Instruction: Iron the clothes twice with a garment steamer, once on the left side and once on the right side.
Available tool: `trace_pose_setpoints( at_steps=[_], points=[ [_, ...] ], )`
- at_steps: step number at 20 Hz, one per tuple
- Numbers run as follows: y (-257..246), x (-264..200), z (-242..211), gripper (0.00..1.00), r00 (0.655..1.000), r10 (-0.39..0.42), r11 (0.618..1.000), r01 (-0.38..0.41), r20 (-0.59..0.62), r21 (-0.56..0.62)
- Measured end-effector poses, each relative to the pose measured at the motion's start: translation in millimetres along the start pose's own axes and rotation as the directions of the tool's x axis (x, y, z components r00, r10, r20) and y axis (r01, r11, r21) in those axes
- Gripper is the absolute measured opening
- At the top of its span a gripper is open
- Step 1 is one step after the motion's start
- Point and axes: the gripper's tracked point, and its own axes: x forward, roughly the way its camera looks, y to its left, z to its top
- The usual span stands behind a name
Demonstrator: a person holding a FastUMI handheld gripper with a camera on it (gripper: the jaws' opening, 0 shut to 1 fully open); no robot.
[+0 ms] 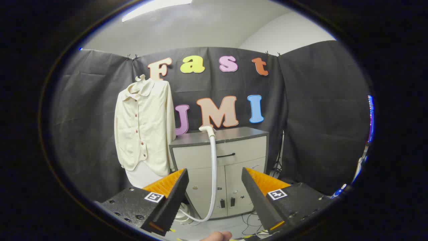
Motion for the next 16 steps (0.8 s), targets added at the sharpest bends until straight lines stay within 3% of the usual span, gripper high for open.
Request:
trace_pose_setpoints(
  at_steps=[8, 16],
  points=[
    [9.5, 10.4, 3.3, 0.97, 1.000, 0.030, 1.000, -0.030, 0.003, -0.009],
    [16.4, 65.2, 2.7, 0.97, 1.000, 0.011, 1.000, -0.011, -0.001, -0.016]
  ],
)
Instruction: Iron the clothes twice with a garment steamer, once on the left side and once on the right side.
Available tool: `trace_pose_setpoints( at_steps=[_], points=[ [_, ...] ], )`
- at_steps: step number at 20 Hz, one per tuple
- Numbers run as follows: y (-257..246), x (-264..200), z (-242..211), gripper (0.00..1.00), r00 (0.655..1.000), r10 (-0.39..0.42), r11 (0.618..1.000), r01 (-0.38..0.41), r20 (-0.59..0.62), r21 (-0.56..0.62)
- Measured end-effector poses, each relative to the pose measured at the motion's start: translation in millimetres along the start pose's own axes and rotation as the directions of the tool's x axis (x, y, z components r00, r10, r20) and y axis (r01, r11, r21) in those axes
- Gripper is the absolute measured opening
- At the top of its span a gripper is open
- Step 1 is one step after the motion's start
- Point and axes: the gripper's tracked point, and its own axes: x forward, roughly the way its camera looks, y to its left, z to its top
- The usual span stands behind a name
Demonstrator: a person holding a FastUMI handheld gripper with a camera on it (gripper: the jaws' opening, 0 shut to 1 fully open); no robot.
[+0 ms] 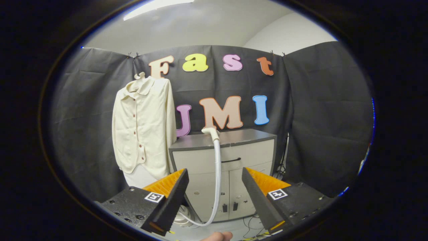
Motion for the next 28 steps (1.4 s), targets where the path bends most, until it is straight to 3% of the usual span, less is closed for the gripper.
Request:
trace_pose_setpoints(
  at_steps=[6, 19, 24, 28],
  points=[
    [14.2, 83.5, 16.4, 0.97, 1.000, -0.018, 1.000, 0.018, 0.015, -0.017],
    [33.6, 315.5, 44.4, 0.97, 1.000, -0.005, 0.997, 0.003, -0.022, -0.076],
    [26.4, 378.1, 29.8, 0.98, 0.989, -0.022, 0.997, 0.011, -0.149, -0.076],
    [29.5, 411.1, 5.4, 0.95, 0.952, 0.000, 0.999, 0.017, -0.307, 0.052]
  ],
)
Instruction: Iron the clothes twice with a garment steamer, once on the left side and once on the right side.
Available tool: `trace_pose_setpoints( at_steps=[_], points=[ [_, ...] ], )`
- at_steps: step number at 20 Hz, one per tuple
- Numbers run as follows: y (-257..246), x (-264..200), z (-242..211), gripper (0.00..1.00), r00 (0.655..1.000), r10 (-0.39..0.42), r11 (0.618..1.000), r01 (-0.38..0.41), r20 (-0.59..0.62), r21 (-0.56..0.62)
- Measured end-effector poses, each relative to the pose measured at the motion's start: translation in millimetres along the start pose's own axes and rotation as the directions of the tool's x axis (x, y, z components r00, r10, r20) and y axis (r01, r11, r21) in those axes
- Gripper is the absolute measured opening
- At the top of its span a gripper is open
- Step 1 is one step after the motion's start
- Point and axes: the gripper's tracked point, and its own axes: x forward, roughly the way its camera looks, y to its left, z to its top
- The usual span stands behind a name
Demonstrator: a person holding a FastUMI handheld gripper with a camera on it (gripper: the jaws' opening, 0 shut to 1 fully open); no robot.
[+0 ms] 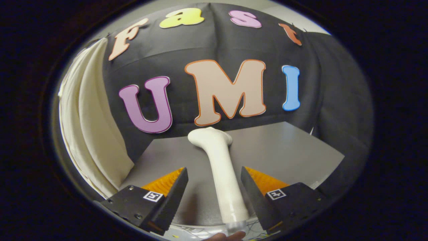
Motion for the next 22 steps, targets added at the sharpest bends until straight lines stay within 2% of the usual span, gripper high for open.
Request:
trace_pose_setpoints(
  at_steps=[2, 6, 11, 14, 18, 22],
  points=[
    [2.6, 14.7, 0.4, 0.92, 0.999, 0.006, 1.000, -0.005, -0.040, 0.020],
    [6.4, 36.6, -1.5, 0.89, 0.996, -0.013, 0.997, 0.006, -0.094, -0.075],
    [0.7, 57.6, -11.2, 0.87, 0.978, -0.066, 0.991, 0.040, -0.199, -0.131],
    [-0.2, 66.1, -5.2, 0.63, 0.973, -0.073, 0.995, 0.056, -0.217, -0.086],
    [-4.6, 67.2, -3.6, 0.58, 0.973, -0.080, 0.995, 0.065, -0.214, -0.077],
    [-14.7, 61.7, 6.0, 0.52, 0.971, -0.195, 0.975, 0.177, -0.134, -0.134]
  ],
)
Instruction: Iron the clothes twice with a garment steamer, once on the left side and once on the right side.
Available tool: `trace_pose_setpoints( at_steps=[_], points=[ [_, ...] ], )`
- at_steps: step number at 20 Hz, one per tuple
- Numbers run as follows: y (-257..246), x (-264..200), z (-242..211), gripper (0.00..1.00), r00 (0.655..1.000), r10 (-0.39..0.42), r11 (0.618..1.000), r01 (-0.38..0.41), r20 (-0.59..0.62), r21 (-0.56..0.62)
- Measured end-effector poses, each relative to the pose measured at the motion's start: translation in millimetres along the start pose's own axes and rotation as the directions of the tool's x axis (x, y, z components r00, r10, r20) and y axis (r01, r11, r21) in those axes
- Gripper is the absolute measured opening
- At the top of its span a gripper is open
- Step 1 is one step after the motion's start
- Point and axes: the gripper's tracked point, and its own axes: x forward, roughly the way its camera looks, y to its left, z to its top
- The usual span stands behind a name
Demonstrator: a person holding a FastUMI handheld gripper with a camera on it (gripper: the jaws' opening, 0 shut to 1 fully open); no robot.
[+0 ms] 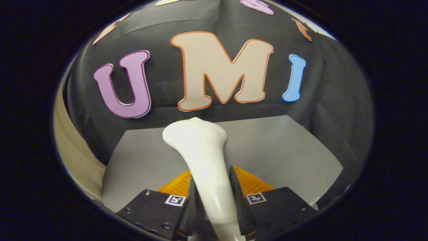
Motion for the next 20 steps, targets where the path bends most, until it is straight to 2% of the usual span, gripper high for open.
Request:
trace_pose_setpoints(
  at_steps=[3, 5, 7, 12, 15, 20],
  points=[
    [-8.8, -25.4, 19.0, 0.44, 0.994, -0.051, 0.996, 0.058, 0.097, -0.067],
    [-10.2, -45.0, 31.3, 0.39, 0.983, -0.051, 0.999, 0.054, 0.174, -0.009],
    [-14.4, -66.7, 34.4, 0.38, 0.974, -0.054, 0.999, 0.052, 0.221, 0.013],
    [-7.0, -113.9, 5.7, 0.36, 0.969, -0.041, 0.999, 0.043, 0.243, -0.004],
    [-2.2, -155.5, 3.9, 0.37, 0.947, -0.047, 0.999, 0.047, 0.319, 0.007],
    [37.6, -238.8, 3.5, 0.36, 0.910, 0.003, 1.000, 0.003, 0.415, -0.016]
  ],
)
